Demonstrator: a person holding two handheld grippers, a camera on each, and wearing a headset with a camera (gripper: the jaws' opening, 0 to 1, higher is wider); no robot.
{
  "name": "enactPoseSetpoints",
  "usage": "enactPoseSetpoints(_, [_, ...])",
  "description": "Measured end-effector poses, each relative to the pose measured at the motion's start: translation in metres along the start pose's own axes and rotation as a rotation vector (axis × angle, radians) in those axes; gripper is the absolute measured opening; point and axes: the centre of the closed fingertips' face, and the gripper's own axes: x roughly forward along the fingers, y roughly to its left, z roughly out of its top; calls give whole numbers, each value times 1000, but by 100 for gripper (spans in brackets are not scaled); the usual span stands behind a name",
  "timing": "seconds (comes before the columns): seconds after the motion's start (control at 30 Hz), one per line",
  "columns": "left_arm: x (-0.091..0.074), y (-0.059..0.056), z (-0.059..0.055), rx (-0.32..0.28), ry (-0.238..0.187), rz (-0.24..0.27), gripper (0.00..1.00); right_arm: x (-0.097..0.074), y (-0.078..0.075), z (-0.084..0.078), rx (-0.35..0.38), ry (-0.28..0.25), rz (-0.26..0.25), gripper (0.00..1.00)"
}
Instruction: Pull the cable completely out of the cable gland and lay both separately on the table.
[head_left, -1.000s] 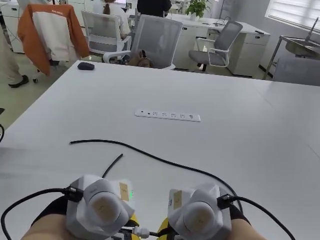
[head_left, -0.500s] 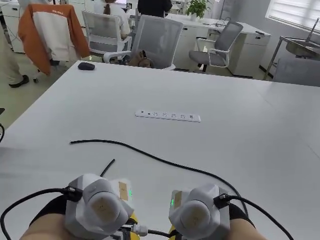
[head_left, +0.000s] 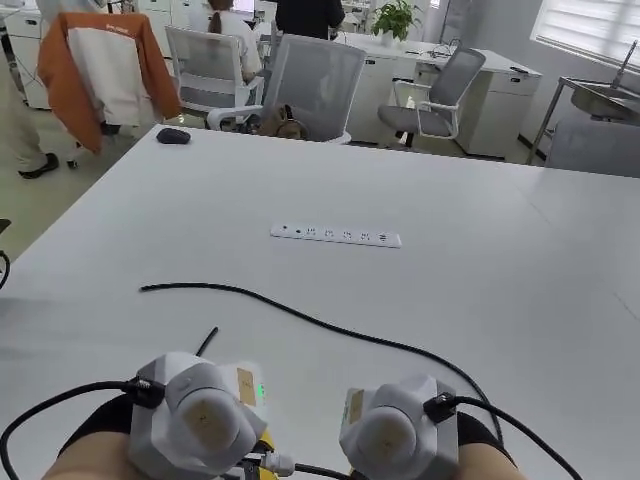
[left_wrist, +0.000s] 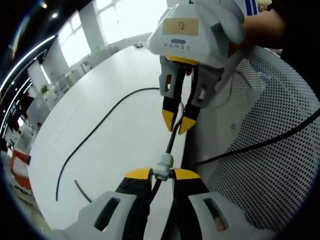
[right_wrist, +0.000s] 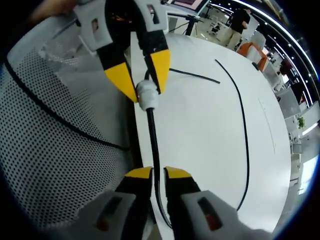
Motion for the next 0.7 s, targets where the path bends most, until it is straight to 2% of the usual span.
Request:
enactPoseSetpoints(0.03, [0, 0, 1, -2, -2, 0, 17, -1, -1, 5, -8, -24, -5, 16])
enactPoseSetpoints(0.07, [0, 0, 1, -1, -2, 0, 17, -2, -4, 15, -31, -71, -21, 19])
enactPoseSetpoints(0.1, [0, 0, 1, 1, -1, 0, 17, -5, -4, 25, -47, -116, -25, 18])
enactPoseSetpoints(0.13, [0, 0, 1, 4, -1, 0, 17, -8, -1, 34, -33, -162, -11, 16])
enactPoseSetpoints(0.2, [0, 0, 2, 3, -6, 0, 17, -10, 3, 46, -27, -221, 9, 17])
enactPoseSetpoints(0.4, [0, -2, 4, 5, -16, -9, 17, -10, 7, 44, -37, -204, 26, 14])
enactPoseSetpoints(0.57, [0, -2, 5, 14, -18, -8, 17, -10, 6, 43, -30, -201, 25, 8])
enactPoseSetpoints(0.63, [1, -1, 6, 13, -22, -8, 17, -10, 8, 42, -48, -195, 26, 3])
enactPoseSetpoints(0.7, [1, -1, 6, 9, -25, -9, 17, -8, 7, 40, -61, -183, 21, 2])
